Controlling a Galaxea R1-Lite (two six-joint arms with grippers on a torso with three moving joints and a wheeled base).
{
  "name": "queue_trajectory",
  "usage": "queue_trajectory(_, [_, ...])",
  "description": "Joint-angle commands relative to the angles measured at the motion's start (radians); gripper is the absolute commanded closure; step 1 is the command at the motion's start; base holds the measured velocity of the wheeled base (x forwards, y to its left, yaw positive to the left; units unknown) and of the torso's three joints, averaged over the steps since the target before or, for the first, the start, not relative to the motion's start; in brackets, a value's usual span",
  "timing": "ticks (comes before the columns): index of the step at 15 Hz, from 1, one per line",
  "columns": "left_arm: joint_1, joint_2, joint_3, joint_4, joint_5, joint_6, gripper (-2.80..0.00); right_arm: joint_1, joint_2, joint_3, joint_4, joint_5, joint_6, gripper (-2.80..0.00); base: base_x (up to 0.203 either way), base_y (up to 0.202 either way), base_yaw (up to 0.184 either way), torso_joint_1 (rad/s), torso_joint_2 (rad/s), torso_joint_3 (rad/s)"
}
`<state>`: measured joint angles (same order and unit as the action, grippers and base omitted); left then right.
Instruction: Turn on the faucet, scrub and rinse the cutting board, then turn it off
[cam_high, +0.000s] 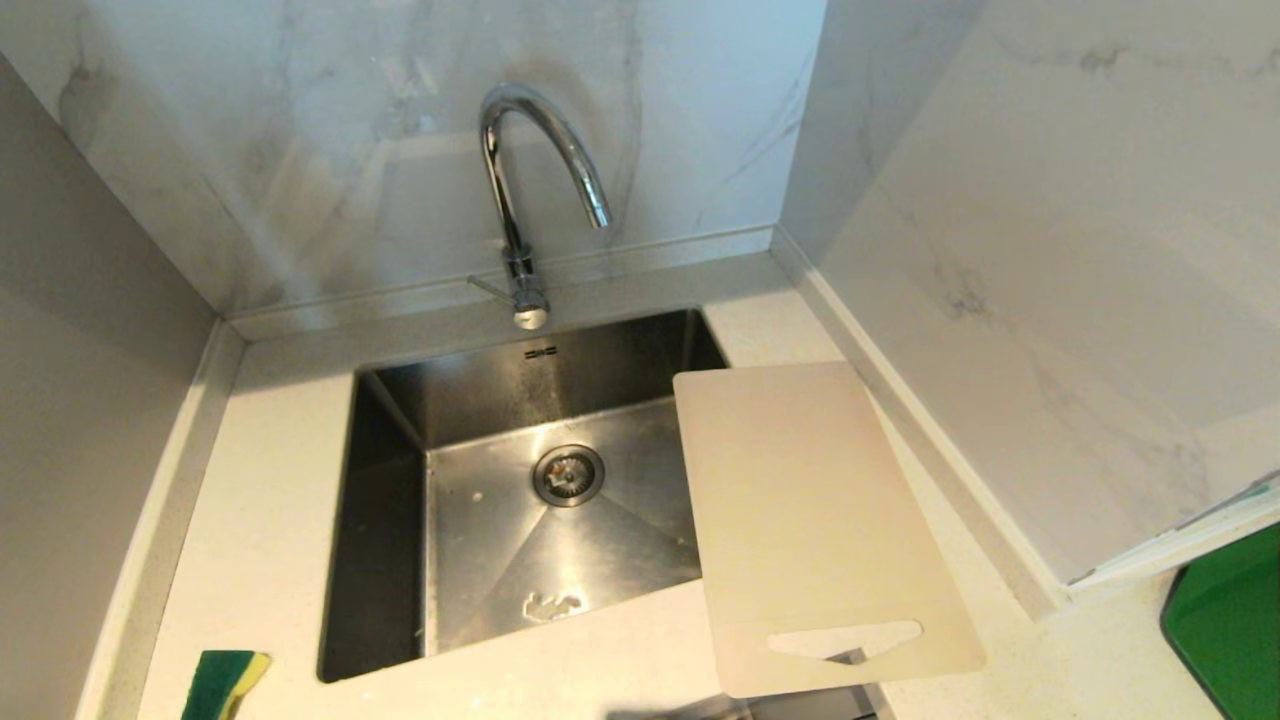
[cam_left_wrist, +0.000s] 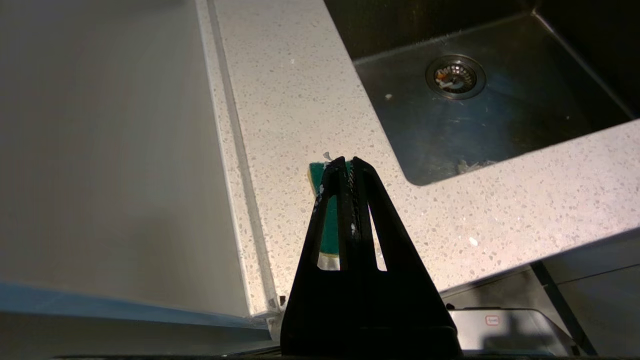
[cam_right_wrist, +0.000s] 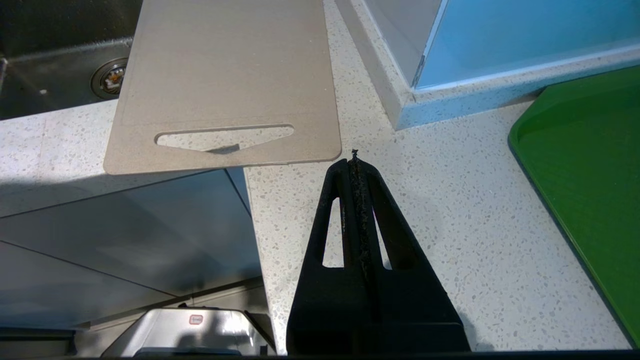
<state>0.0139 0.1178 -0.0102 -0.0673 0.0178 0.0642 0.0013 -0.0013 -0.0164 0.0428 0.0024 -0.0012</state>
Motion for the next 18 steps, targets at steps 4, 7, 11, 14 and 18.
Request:
queue_trajectory(4, [-0.007, -0.122, 0.013, 0.078, -0.024, 0.011, 0.0, 0.0, 0.001, 0.0, 0.0, 0.001, 0.0, 0.0, 0.0, 0.0, 0.0, 0.0, 0.0, 0.0])
queue_trajectory(7, [-0.009, -0.121, 0.013, 0.078, -0.022, 0.006, 0.0, 0.0, 0.001, 0.0, 0.0, 0.001, 0.0, 0.0, 0.0, 0.0, 0.0, 0.0, 0.0, 0.0])
queue_trajectory(11, [-0.01, -0.12, 0.013, 0.081, -0.016, -0.064, 0.0, 0.0, 0.001, 0.001, 0.0, 0.001, 0.0, 0.0, 0.0, 0.0, 0.0, 0.0, 0.0, 0.0])
queue_trajectory(14, [-0.011, -0.119, 0.013, 0.078, -0.016, -0.069, 0.0, 0.0, 0.001, 0.0, 0.0, 0.001, 0.0, 0.0, 0.0, 0.0, 0.0, 0.0, 0.0, 0.0])
queue_trajectory(18, [-0.011, -0.119, 0.013, 0.078, -0.016, -0.072, 0.0, 0.0, 0.001, 0.0, 0.0, 0.001, 0.0, 0.0, 0.0, 0.0, 0.0, 0.0, 0.0, 0.0])
